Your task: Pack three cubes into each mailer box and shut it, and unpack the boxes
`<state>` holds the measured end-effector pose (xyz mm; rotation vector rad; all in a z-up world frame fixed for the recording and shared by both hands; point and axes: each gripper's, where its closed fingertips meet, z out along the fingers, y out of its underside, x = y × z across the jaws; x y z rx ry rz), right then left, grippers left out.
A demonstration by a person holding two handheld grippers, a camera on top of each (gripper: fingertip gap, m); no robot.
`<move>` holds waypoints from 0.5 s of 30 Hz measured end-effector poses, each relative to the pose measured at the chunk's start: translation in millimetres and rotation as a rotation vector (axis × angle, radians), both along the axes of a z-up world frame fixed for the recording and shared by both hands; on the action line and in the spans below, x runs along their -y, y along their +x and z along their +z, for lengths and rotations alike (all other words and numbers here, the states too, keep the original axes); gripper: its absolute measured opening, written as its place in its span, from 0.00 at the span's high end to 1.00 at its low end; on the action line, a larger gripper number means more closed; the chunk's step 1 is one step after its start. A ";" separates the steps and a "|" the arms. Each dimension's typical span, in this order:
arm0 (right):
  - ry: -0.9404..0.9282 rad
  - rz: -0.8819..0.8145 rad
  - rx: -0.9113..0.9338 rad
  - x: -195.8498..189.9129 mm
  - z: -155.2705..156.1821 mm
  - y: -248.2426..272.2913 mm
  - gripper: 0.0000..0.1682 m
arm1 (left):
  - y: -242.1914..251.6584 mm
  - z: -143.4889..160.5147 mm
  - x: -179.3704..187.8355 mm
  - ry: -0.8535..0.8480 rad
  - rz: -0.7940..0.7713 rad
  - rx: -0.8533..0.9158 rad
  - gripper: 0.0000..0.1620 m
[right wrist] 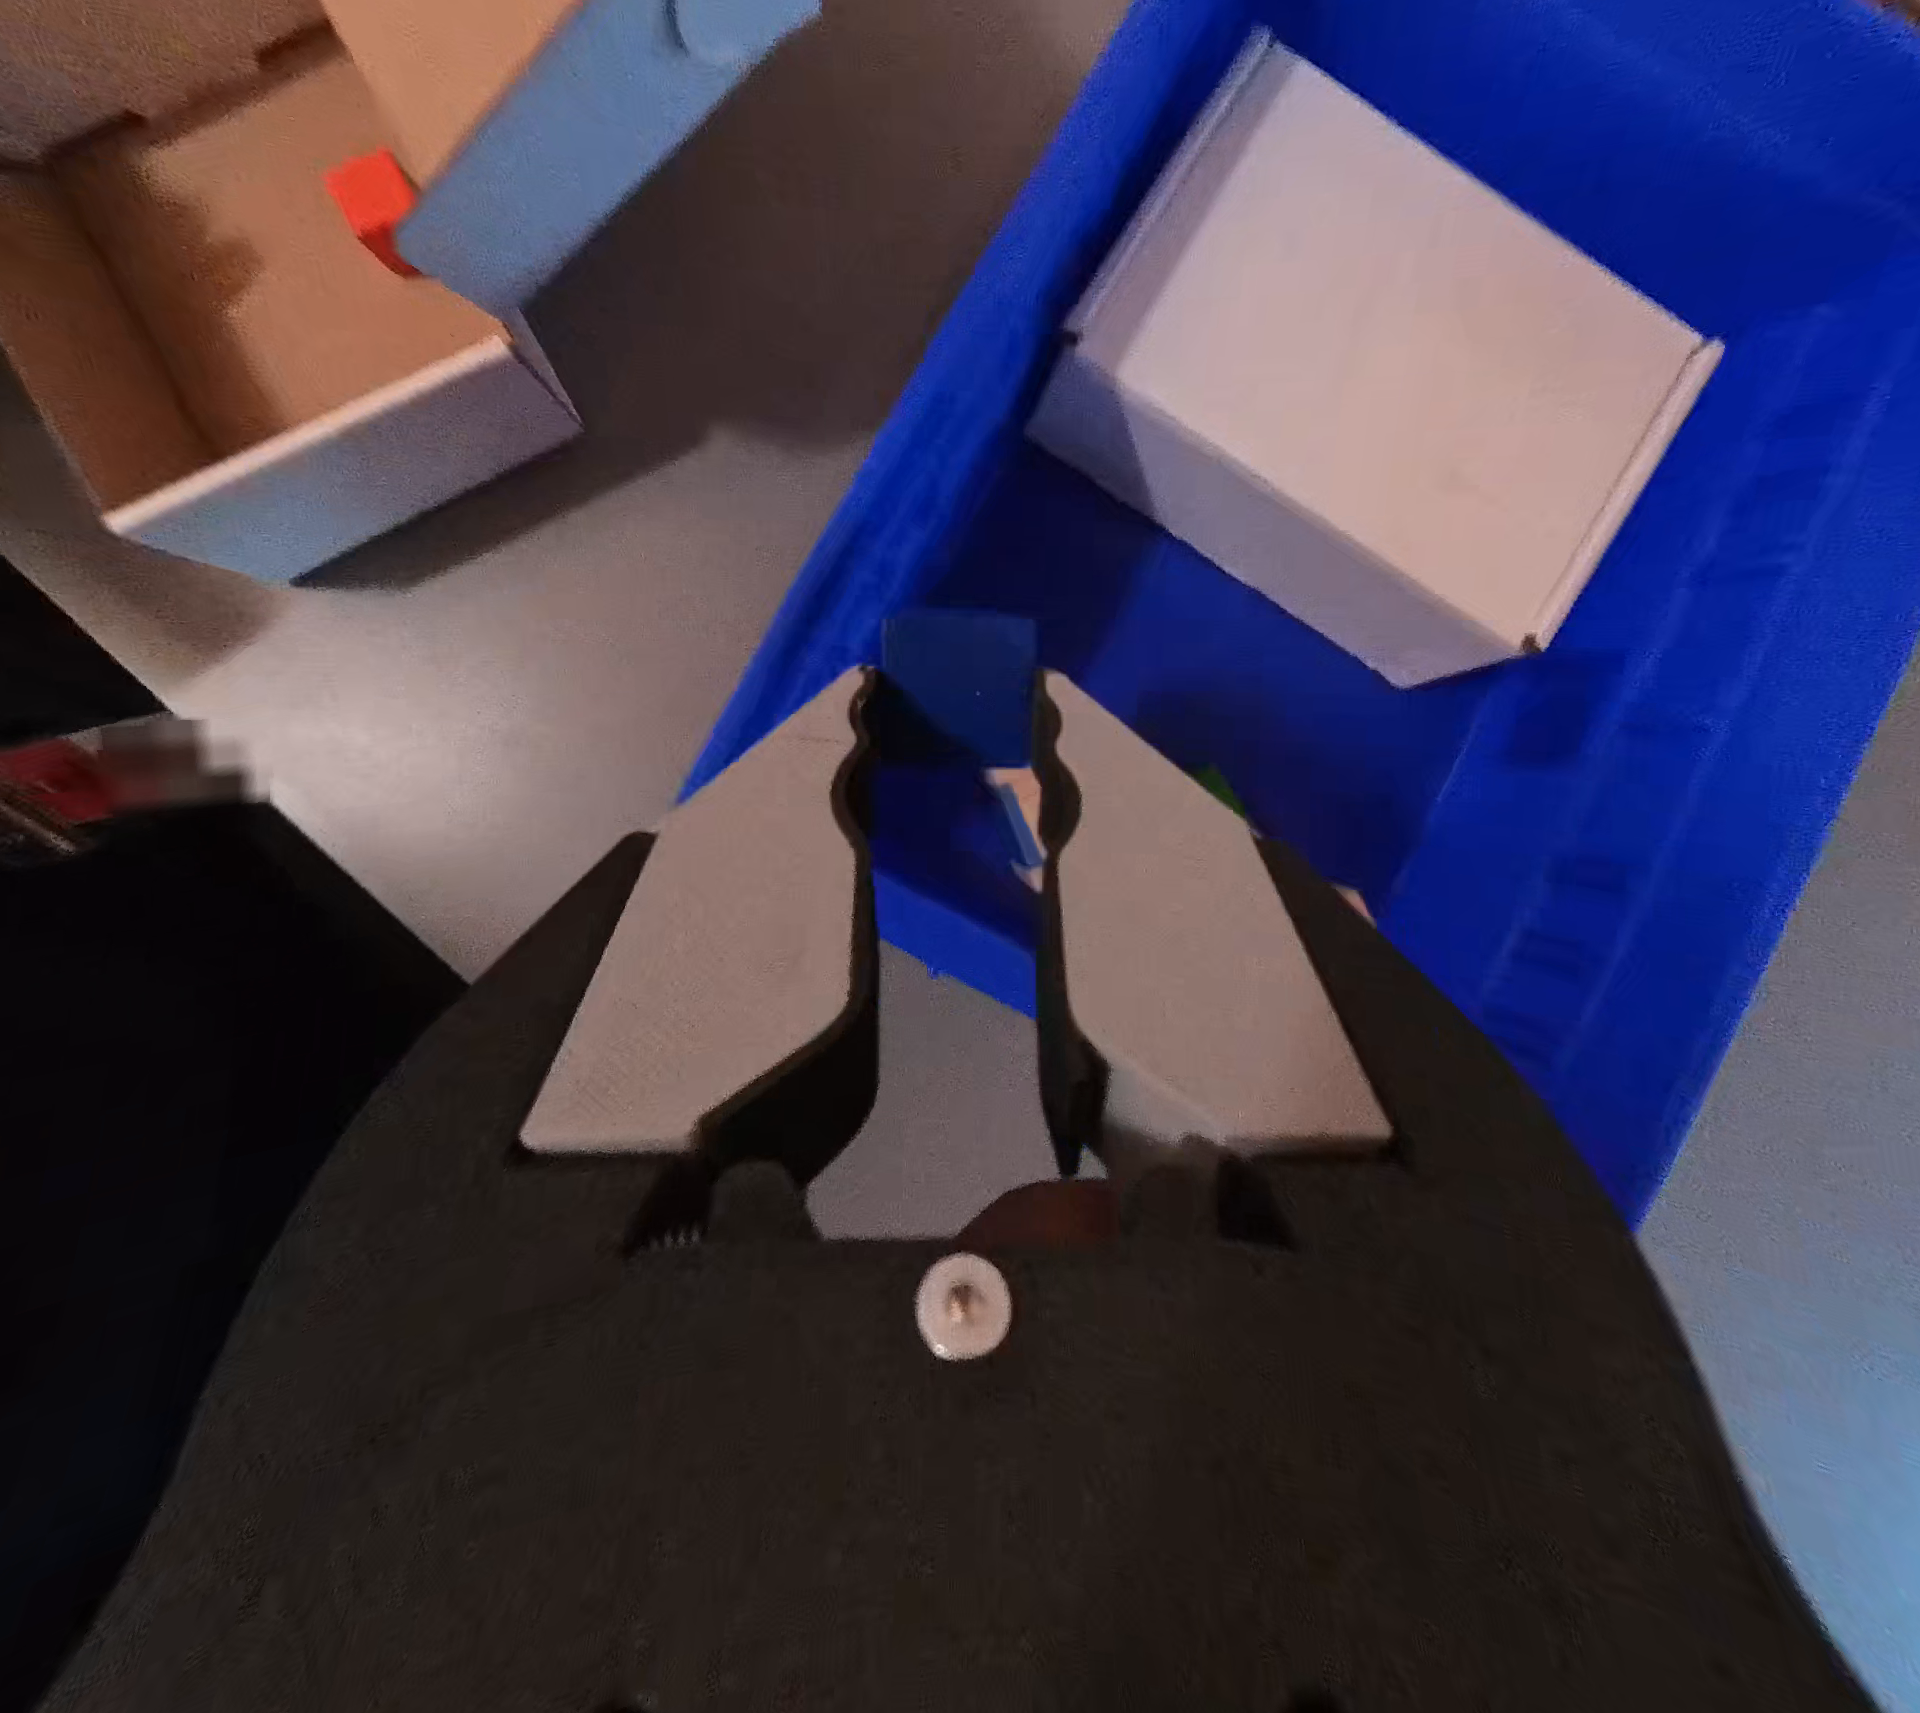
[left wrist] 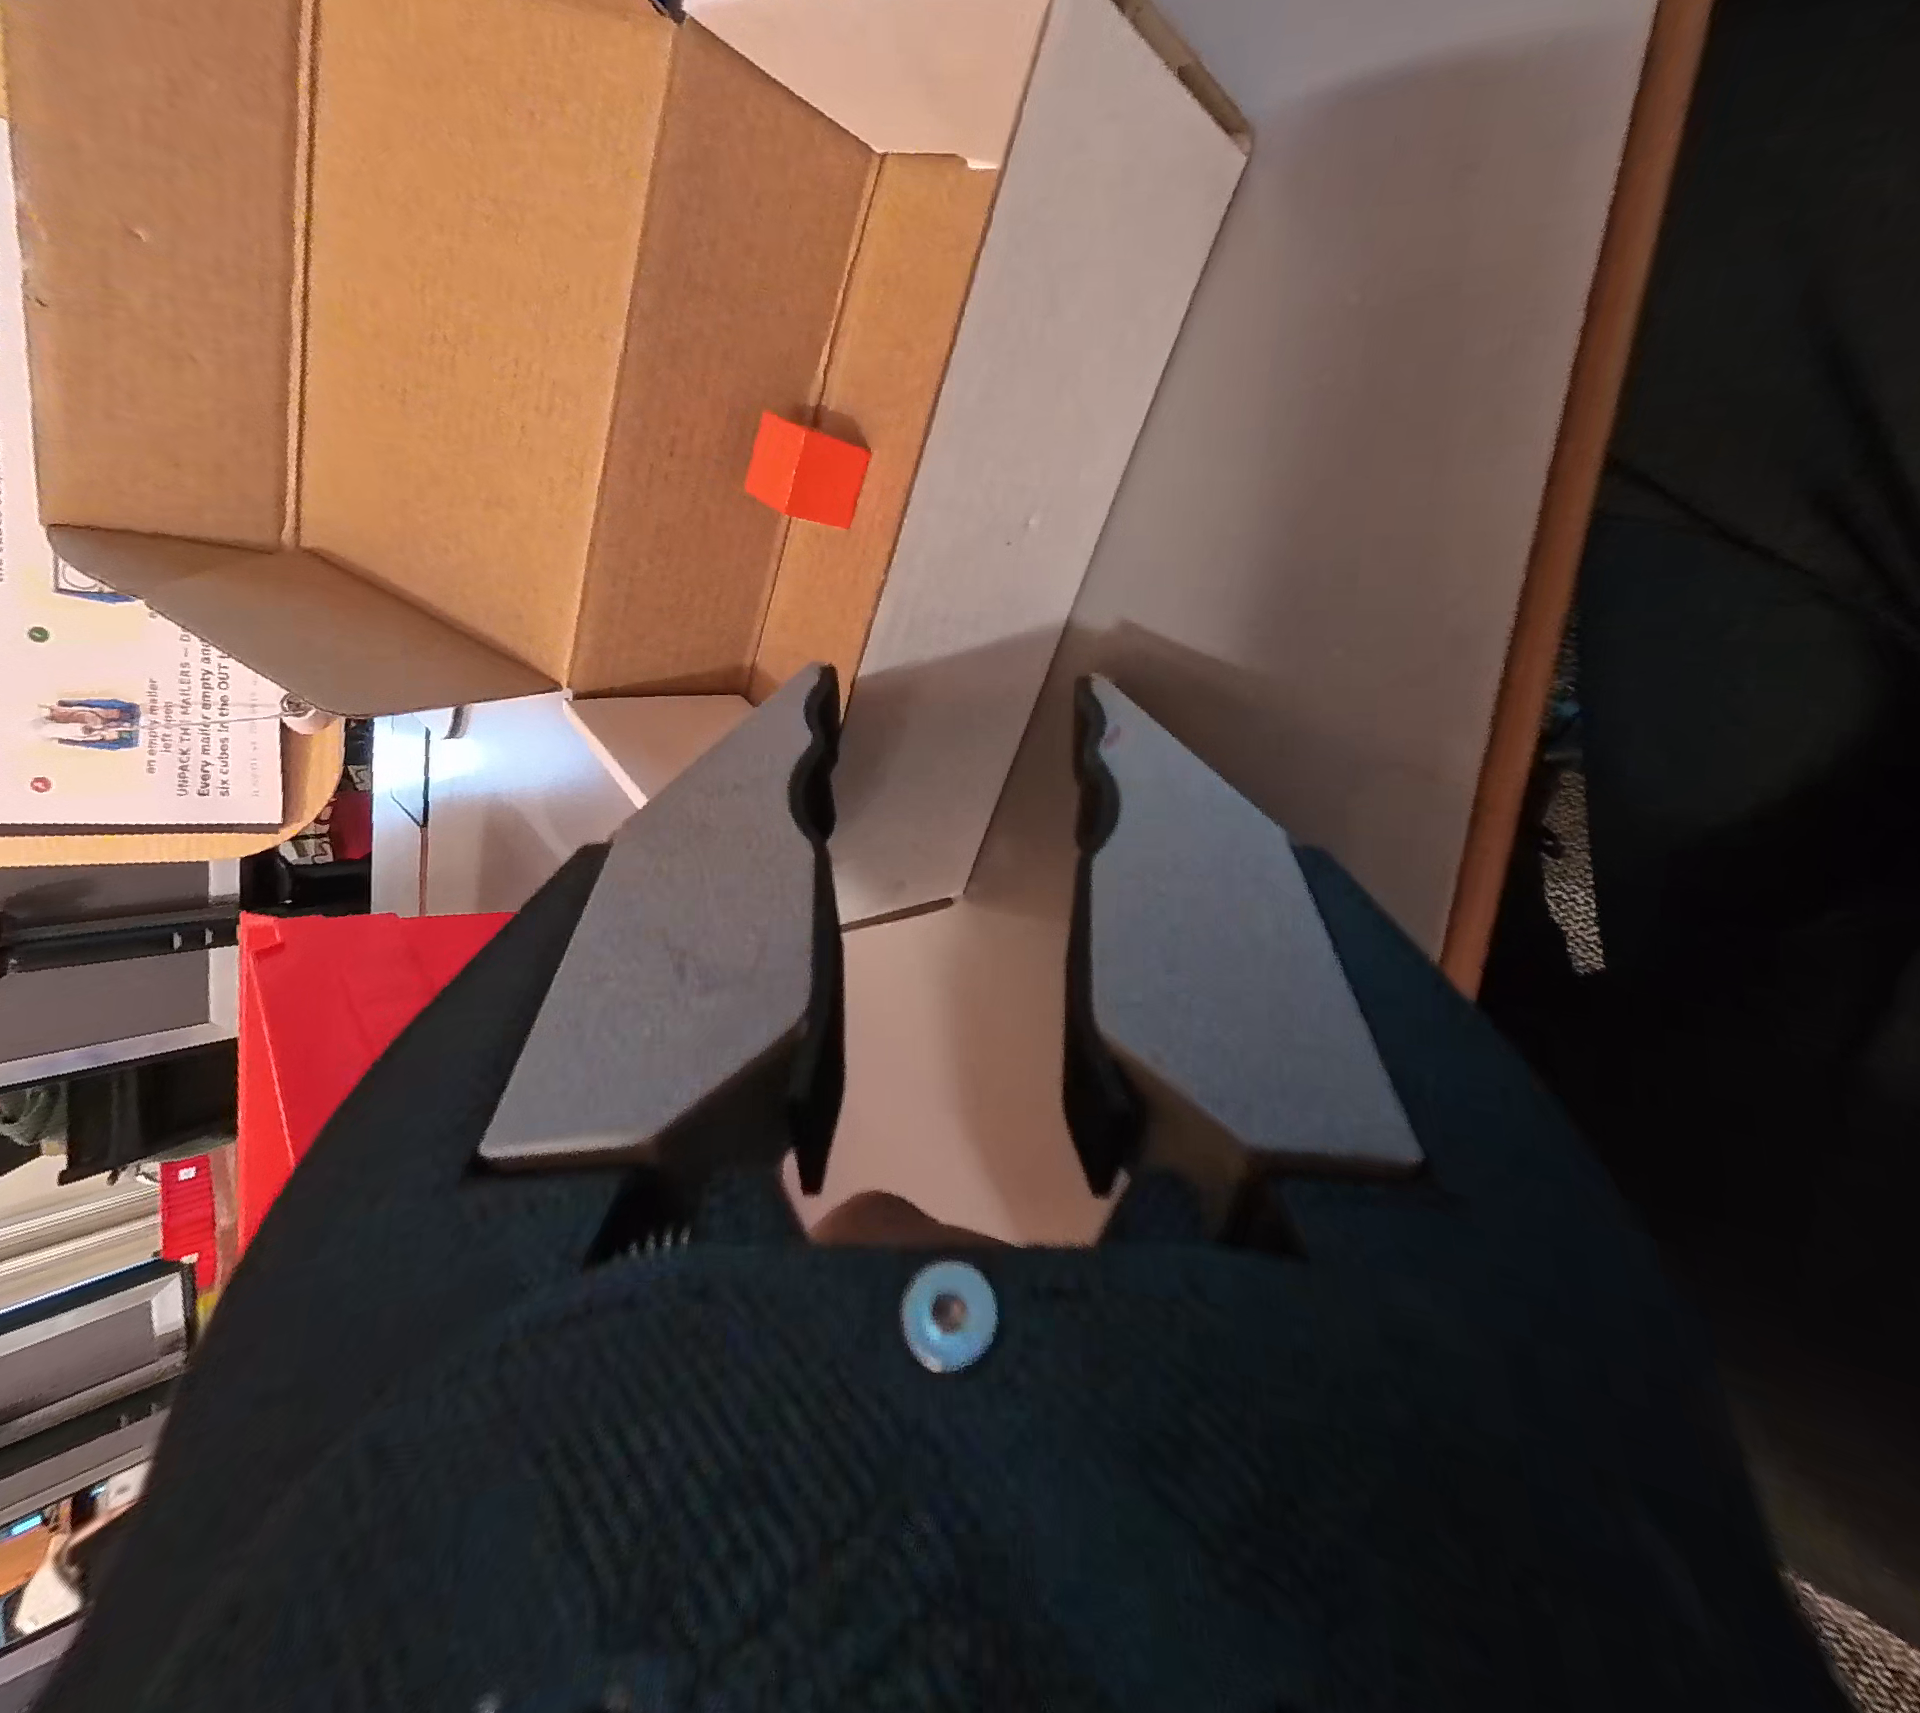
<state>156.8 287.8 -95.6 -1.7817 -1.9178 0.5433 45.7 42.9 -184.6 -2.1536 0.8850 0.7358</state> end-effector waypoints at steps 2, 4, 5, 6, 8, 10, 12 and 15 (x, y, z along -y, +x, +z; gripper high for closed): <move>-0.015 -0.010 0.049 -6.6 -18.0 10.5 0.85 | 0.1 0.2 -0.1 0.000 0.002 0.007 0.74; -0.024 -0.005 0.098 -6.4 -34.5 15.8 0.85 | 0.2 0.1 -0.2 0.001 0.003 0.013 0.74; -0.024 0.002 0.119 -5.4 -41.5 16.8 0.85 | 0.3 0.1 -0.3 0.001 0.004 0.016 0.74; -0.028 0.016 0.143 -2.6 -47.9 17.7 0.85 | 0.4 0.2 -0.4 0.002 0.005 0.019 0.74; -0.025 0.053 0.177 4.1 -56.8 18.8 0.82 | 0.5 0.3 -0.3 0.002 0.006 0.025 0.74; 0.014 0.065 0.195 3.7 -57.5 20.1 0.80 | 0.6 0.2 -0.1 0.002 0.006 0.026 0.74; 0.063 0.043 0.200 -2.8 -51.0 21.7 0.80 | 0.7 0.2 0.0 0.002 0.005 0.026 0.74; 0.132 -0.021 0.112 -10.5 -18.9 17.1 0.81 | 0.7 0.3 0.0 0.003 0.002 0.029 0.74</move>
